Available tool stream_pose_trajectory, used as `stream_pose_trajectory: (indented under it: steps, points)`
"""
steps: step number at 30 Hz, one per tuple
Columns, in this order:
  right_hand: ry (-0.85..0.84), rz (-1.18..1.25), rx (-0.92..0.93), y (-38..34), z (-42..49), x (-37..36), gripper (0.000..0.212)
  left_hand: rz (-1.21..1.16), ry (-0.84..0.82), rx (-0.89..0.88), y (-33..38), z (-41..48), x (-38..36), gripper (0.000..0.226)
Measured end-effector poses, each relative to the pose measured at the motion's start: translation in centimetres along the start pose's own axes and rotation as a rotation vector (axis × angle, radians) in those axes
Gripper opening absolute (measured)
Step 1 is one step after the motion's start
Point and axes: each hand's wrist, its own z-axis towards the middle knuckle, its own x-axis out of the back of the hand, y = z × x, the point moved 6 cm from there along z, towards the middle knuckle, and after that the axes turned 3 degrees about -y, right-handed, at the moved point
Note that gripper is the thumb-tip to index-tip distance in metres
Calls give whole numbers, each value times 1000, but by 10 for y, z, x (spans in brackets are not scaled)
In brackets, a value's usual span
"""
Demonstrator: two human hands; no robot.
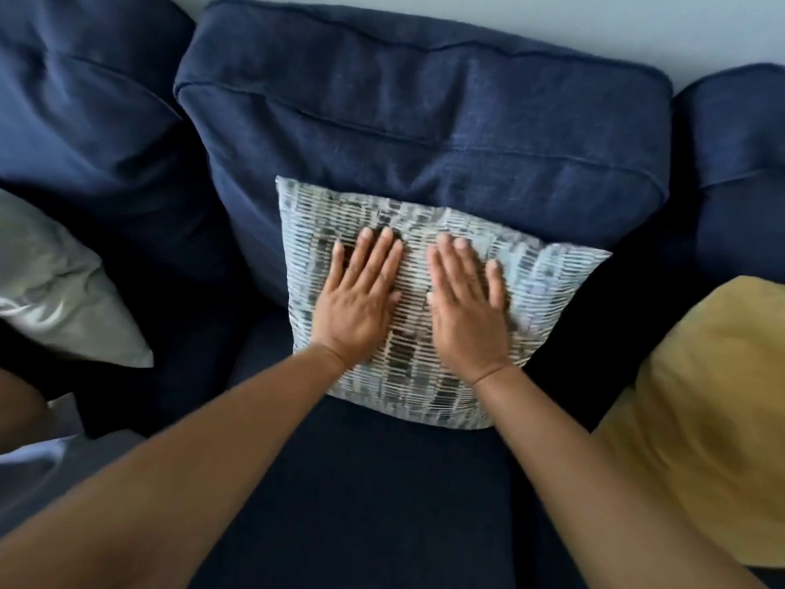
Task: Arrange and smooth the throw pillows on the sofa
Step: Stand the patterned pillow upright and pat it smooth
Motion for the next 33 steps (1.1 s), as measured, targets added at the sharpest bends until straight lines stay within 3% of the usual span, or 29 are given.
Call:
stream_pose_trajectory:
  steps: [5,8,9,11,13,15,20,24,25,27,30,31,33]
  points:
    - [-9,-162,-334,101,-13,6,62,146,-54,19,-44,21,-13,68]
    - [109,-159,-473,89,-15,22,62,147,-29,74,-44,20,-13,68]
    - [167,-130,-455,72,-9,25,62,145,-28,92,-43,20,-13,67]
    - [207,-38,-253,19,8,21,63,131,-30,119,-41,21,-12,67]
    - [134,-33,7,-32,17,4,62,110,-28,128,-43,22,-11,67]
    - [58,-106,106,-33,16,-15,62,103,-12,157,-51,19,-10,65]
    - [43,-210,-263,76,-24,-16,65,110,-15,221,-61,11,-11,64]
    - [98,-232,-292,80,-31,-13,65,20,165,330,-45,5,7,64]
    - [100,-206,-299,79,-29,-14,65,-28,241,314,-31,0,12,64]
    - [106,-149,-318,79,-25,-15,64,-87,289,96,18,-12,7,67]
    - [117,-174,-303,88,-29,-16,64,71,129,-365,71,-41,-35,66]
    - [117,-205,-277,93,-31,-16,63,136,103,-405,58,-46,-47,66]
    - [116,-248,-259,99,-35,-16,63,232,103,-312,9,-43,-58,71]
